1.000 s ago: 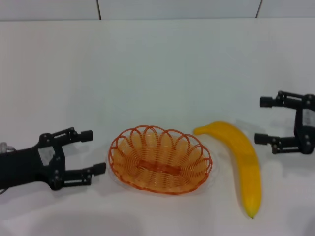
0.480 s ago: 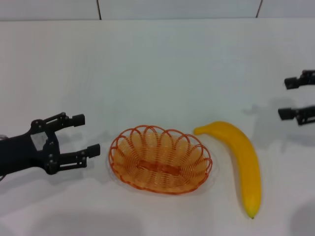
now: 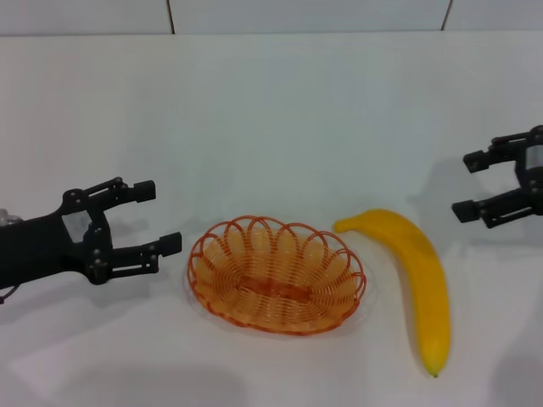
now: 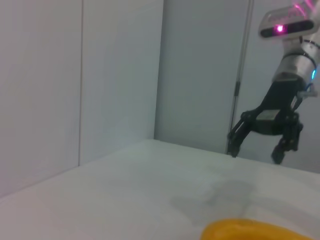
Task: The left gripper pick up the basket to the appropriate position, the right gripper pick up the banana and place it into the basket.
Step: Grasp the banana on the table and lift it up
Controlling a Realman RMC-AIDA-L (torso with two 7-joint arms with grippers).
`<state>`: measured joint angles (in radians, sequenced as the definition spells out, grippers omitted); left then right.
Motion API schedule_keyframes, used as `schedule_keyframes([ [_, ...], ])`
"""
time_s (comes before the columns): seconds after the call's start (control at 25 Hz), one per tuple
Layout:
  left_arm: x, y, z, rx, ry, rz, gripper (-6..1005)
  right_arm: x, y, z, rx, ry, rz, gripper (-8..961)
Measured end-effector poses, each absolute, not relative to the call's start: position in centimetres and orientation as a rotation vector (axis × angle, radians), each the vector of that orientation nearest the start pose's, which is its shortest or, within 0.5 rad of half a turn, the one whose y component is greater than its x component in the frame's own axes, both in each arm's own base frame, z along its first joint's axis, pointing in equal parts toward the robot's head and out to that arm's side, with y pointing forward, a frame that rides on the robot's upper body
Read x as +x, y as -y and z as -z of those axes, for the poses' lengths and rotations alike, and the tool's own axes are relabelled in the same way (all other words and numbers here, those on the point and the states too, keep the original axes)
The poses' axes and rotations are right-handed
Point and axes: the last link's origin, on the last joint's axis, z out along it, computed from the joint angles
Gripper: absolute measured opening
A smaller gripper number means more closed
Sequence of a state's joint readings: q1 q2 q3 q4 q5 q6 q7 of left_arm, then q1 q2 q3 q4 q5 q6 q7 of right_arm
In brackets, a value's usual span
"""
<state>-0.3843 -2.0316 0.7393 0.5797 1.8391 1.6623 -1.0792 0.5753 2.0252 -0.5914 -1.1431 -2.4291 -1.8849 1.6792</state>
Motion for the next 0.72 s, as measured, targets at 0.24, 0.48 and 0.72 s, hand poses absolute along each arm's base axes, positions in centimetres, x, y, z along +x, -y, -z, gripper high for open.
schedule_keyframes([
  [0.24,-29.2,-28.5,-0.9,-2.683,0.397,0.826,892,26.5,-33.8,-6.1,-2.86,-0.699,-0.128,883],
  [0.48,-29.1,-28.6,-0.9,-2.684,0.398,0.829,892,27.3,-33.9,-4.3,-2.866,-0.741,-0.105,883],
  [0.72,-29.1,-28.6,-0.9,-2.684,0.398,0.83,893,28.1,-34.1,-3.0,-2.847,-0.785,-0.091,882],
])
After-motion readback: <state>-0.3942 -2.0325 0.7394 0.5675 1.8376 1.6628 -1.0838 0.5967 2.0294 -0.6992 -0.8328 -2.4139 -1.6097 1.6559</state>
